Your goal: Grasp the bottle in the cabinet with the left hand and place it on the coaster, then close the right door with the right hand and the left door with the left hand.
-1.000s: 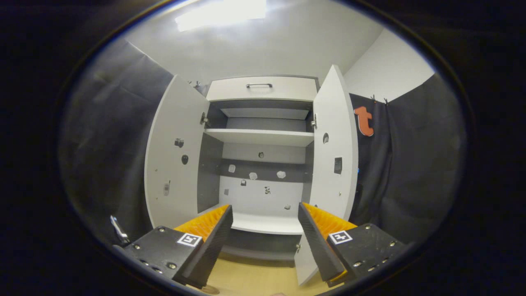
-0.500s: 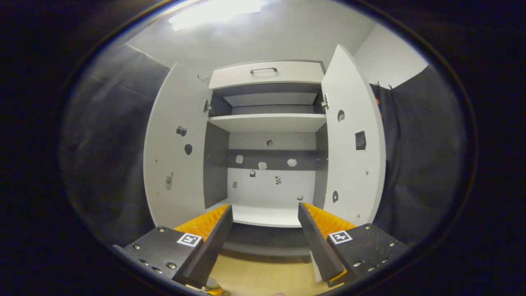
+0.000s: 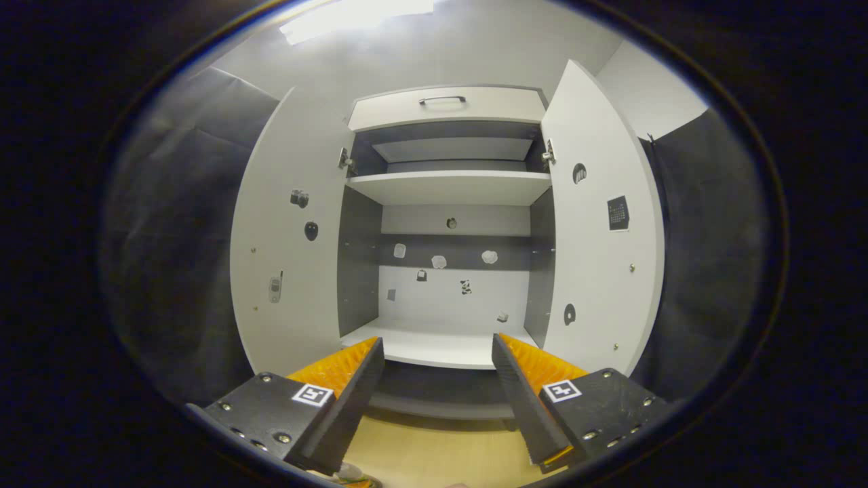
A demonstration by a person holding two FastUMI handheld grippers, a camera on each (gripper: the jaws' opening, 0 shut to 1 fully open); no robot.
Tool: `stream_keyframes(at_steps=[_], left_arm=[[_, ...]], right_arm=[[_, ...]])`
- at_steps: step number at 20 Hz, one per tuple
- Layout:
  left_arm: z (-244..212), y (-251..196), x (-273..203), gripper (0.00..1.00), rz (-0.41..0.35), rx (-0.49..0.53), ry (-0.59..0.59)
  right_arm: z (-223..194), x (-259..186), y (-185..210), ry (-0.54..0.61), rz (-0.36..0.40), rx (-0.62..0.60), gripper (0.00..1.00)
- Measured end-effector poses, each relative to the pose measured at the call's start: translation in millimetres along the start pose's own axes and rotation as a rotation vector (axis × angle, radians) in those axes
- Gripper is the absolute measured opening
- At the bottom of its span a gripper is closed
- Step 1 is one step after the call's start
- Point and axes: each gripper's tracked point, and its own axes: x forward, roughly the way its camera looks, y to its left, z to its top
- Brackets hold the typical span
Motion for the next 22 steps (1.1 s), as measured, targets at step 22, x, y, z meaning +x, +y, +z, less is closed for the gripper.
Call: stream_keyframes(at_steps=[22], left_arm=[[128, -4, -54, 0.9, 0.111, -0.024, -0.06]], right_arm=[[-21, -164, -128, 0.058, -0.158, 0.029, 0.93]])
